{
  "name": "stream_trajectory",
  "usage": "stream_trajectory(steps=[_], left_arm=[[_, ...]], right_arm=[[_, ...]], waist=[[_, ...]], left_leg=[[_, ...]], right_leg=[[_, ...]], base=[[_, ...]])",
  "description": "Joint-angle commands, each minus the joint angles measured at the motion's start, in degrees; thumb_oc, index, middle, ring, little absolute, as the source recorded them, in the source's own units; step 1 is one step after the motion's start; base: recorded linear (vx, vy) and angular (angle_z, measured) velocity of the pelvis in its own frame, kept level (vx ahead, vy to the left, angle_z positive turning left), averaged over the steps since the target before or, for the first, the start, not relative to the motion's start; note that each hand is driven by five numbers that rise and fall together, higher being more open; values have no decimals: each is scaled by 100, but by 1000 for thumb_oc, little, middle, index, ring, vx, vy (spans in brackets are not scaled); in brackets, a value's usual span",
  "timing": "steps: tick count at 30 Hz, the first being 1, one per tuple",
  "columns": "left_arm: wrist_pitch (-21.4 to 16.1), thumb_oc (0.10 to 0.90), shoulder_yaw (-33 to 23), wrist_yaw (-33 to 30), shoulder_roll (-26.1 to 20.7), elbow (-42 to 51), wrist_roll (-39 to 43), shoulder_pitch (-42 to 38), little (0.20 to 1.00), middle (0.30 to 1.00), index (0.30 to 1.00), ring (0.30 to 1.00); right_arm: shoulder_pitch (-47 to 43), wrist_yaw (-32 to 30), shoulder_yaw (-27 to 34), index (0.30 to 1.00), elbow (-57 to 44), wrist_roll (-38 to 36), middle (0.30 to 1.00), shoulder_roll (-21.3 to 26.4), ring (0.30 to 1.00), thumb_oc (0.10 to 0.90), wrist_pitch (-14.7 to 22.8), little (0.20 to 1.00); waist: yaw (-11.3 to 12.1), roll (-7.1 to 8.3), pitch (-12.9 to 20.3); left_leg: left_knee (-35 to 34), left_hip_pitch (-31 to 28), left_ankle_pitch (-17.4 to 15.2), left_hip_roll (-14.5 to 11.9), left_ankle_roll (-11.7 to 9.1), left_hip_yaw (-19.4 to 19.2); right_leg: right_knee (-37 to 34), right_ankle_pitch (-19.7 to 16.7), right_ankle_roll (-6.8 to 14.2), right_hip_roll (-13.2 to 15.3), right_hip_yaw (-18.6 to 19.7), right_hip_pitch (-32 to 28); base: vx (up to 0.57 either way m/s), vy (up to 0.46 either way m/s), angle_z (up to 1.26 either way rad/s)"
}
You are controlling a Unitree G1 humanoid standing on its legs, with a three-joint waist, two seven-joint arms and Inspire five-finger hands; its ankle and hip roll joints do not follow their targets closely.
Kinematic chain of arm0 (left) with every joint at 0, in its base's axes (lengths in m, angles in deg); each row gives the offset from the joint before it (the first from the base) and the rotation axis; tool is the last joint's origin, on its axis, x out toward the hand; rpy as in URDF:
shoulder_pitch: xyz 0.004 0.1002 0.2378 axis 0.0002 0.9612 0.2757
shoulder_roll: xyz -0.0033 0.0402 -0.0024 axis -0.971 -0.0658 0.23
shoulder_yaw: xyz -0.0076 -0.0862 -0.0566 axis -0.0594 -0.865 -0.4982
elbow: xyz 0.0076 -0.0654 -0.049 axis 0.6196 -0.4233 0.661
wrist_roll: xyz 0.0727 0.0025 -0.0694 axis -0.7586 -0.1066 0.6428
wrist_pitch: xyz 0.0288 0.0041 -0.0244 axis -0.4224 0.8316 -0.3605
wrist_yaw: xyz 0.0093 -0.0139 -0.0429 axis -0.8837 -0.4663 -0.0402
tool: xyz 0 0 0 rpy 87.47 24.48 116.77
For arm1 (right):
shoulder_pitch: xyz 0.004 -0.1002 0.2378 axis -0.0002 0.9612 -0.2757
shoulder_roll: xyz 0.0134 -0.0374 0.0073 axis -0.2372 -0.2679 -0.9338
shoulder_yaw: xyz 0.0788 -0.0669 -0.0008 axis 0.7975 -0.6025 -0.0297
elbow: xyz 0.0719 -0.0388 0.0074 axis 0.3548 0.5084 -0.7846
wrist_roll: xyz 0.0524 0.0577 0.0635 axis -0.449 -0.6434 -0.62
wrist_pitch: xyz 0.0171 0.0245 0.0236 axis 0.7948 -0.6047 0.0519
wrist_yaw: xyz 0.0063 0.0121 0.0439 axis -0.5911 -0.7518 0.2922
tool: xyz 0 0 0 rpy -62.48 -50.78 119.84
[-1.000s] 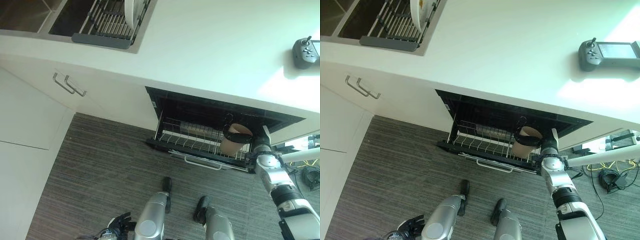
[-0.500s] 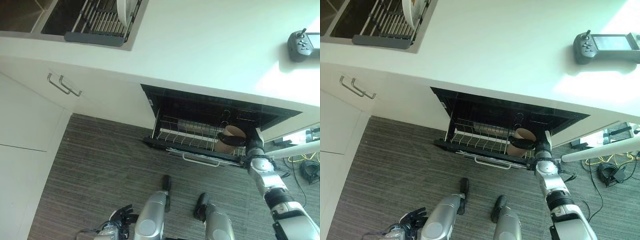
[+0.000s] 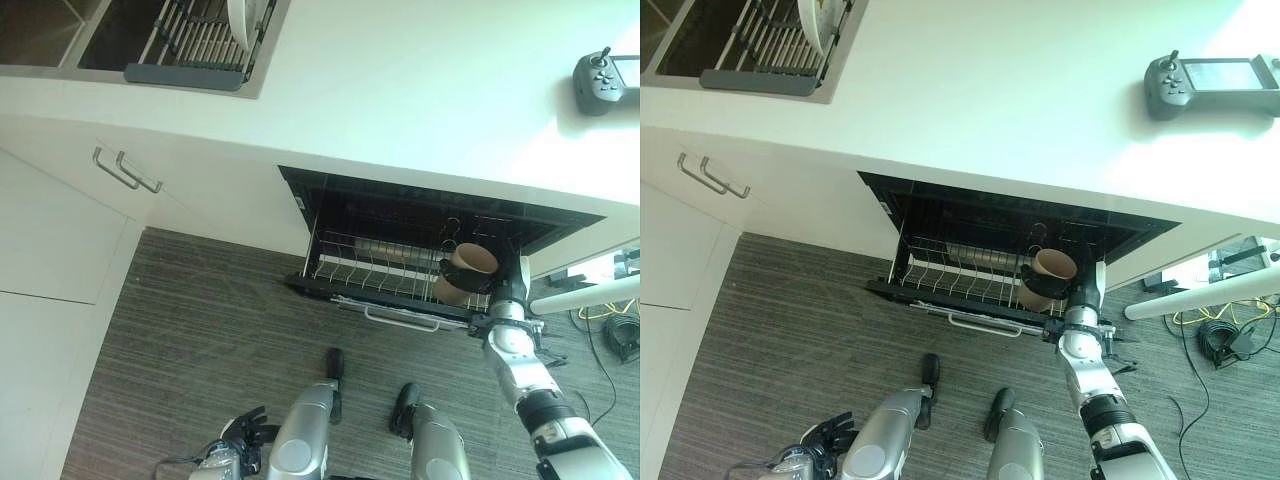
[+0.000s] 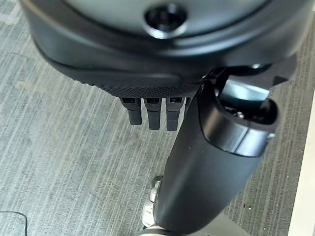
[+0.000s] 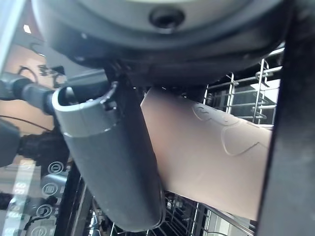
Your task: Place the dishes in the dishwasher.
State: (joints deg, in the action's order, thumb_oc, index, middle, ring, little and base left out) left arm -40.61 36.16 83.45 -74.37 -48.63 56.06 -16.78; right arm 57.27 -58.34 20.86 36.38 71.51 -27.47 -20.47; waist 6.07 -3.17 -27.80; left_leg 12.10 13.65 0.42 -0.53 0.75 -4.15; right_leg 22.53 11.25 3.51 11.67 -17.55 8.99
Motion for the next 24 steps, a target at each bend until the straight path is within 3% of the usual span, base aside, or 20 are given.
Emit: stream_trajectory(steps=[1,7,8,11,14,16,19,22,24], left_arm=[[-106,800,157,-45,209,-46,98,444,900,900,900,900],[-152,800,117,19,223,-109,30,490,900,900,900,900],[-130,800,127,35,208,-91,7,477,900,900,900,900],[-77,800,142,60,151,-54,-26,431,900,900,900,900],[-47,800,194,74,97,-32,-66,381,900,900,900,900],[-47,800,237,72,73,-33,-102,355,900,900,900,900],[-17,800,352,44,47,-29,-85,316,900,900,900,900],[8,800,416,47,73,-48,-63,261,900,900,900,900],[1,800,458,64,90,-63,-33,239,900,900,900,900]], right_arm=[[217,-682,174,900,-426,592,900,515,900,800,714,900],[349,-447,129,900,-381,430,900,468,900,800,529,900],[330,38,76,900,-242,289,900,436,900,800,292,900],[239,429,-76,900,-29,517,900,424,900,800,-68,900],[53,426,-399,900,289,1313,900,493,900,800,-649,900],[-83,247,-535,900,498,1214,900,525,900,800,-958,900],[-344,-83,-463,900,757,199,900,454,900,800,-953,900],[-633,-447,-461,900,776,871,900,432,900,800,-547,900],[-849,-734,-500,900,619,746,900,408,900,800,-501,900]], waist=[[-225,-148,256],[-257,-172,286],[-249,-186,272],[-209,-190,250],[-139,-202,220],[-91,-213,205],[-33,-238,190],[-5,-272,168],[4,-297,145]], left_leg=[[509,-203,-1223,-315,-110,-204],[509,-239,-1254,-304,-107,-231],[509,-228,-1253,-299,-108,-228],[509,-191,-1248,-285,-113,-205],[509,-155,-1221,-290,-123,-194],[509,-136,-1206,-297,-126,-183],[509,-112,-1190,-301,-132,-161],[509,-80,-1186,-297,-143,-150],[509,-64,-1175,-286,-147,-140]], right_leg=[[-534,-27,103,-20,140,-15],[-534,-3,105,10,138,-37],[-534,-7,105,22,131,-29],[-534,-2,113,34,106,-7],[-534,-10,106,54,40,0],[-534,-24,98,67,-9,-3],[-534,-30,78,64,-53,-2],[-534,-31,74,60,-57,26],[-534,-38,66,47,-39,49]], base=[[7,15,-8],[3,5,-5],[-7,-6,-17],[-19,-16,-4],[-30,-29,3],[-21,-35,9],[-7,-19,12],[-5,6,8],[-7,16,0]])
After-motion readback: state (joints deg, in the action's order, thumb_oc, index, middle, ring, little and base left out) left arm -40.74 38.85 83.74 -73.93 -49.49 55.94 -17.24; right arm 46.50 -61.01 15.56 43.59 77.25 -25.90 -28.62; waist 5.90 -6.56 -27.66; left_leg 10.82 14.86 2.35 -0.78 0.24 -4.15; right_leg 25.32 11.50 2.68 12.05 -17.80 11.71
